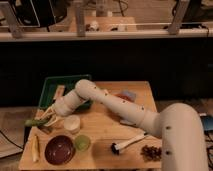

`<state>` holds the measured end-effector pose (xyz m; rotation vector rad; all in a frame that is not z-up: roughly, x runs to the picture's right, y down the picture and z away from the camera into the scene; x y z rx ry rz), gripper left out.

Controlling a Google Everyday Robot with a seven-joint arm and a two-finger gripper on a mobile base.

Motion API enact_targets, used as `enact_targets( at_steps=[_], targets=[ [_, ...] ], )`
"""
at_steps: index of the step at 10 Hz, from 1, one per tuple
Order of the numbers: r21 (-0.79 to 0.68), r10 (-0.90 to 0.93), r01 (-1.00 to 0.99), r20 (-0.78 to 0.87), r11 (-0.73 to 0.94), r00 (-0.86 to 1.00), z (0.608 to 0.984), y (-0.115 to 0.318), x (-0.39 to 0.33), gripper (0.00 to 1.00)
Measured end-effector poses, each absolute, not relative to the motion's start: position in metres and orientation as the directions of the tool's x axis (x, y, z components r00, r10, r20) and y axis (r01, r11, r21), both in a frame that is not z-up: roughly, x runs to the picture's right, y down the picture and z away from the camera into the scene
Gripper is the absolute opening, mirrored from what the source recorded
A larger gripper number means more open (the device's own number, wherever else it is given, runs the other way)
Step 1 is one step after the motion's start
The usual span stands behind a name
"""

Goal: Place pepper in metal cup

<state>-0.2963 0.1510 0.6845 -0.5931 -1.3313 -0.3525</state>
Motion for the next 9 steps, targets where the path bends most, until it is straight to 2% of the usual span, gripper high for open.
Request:
enact_targets(
  at_steps=[4, 9],
  targets=[
    [-0.219, 0.139, 0.612, 0.974, 0.760, 0.177, 0.677, 0.157, -0.321, 0.00],
    [-0.322, 0.239, 0.610, 0.947, 0.724, 0.216, 0.681, 0.160, -0.325, 0.00]
  ],
)
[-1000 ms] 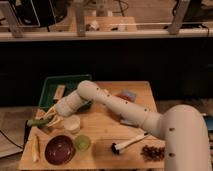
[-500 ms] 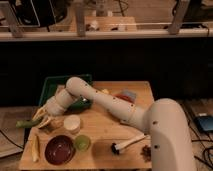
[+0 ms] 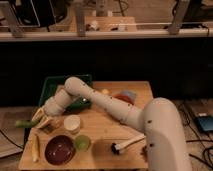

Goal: Place pepper in metal cup

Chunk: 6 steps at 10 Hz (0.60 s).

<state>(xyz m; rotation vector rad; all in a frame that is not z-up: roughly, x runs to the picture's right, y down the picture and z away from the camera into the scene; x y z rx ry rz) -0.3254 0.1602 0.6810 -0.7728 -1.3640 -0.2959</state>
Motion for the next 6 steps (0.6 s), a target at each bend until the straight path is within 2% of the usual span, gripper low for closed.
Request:
enact_targets(
  at_steps=[6],
  targets=[
    [-0.379, 0.324, 0.622, 0.923, 0.685, 0.207, 0.690, 0.162, -0.342, 0.00]
  ],
)
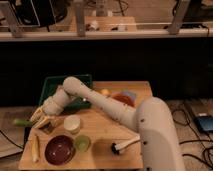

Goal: Place pepper in metal cup

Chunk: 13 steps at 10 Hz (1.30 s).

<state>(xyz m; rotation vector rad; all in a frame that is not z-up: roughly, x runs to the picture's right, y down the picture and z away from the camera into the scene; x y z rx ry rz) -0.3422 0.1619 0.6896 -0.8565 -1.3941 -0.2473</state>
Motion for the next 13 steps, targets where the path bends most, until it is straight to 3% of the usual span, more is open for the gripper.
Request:
enact_targets(
  at_steps=[13],
  targets=[
    [-0.461, 0.443, 0.598, 0.876, 0.656, 0.190, 0.712, 0.165, -0.342, 0.00]
  ],
)
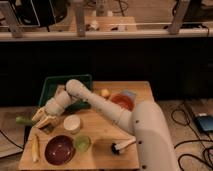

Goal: Place pepper in metal cup

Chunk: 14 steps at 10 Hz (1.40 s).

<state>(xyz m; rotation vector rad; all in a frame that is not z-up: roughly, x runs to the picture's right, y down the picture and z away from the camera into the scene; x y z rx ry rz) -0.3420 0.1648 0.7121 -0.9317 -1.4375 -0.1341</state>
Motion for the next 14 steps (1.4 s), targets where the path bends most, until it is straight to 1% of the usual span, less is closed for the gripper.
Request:
enact_targets(
  at_steps=[12, 13, 14],
  targets=[
    [-0.486, 0.481, 0.568, 0.859, 0.664, 0.173, 0.723, 0.161, -0.330, 0.00],
    [-0.485, 0.483, 0.569, 0.859, 0.664, 0.169, 0.724, 0.161, -0.330, 0.04],
    [-0.484, 0.484, 0.570, 0.859, 0.664, 0.165, 0.724, 0.162, -0.330, 0.10]
  ],
)
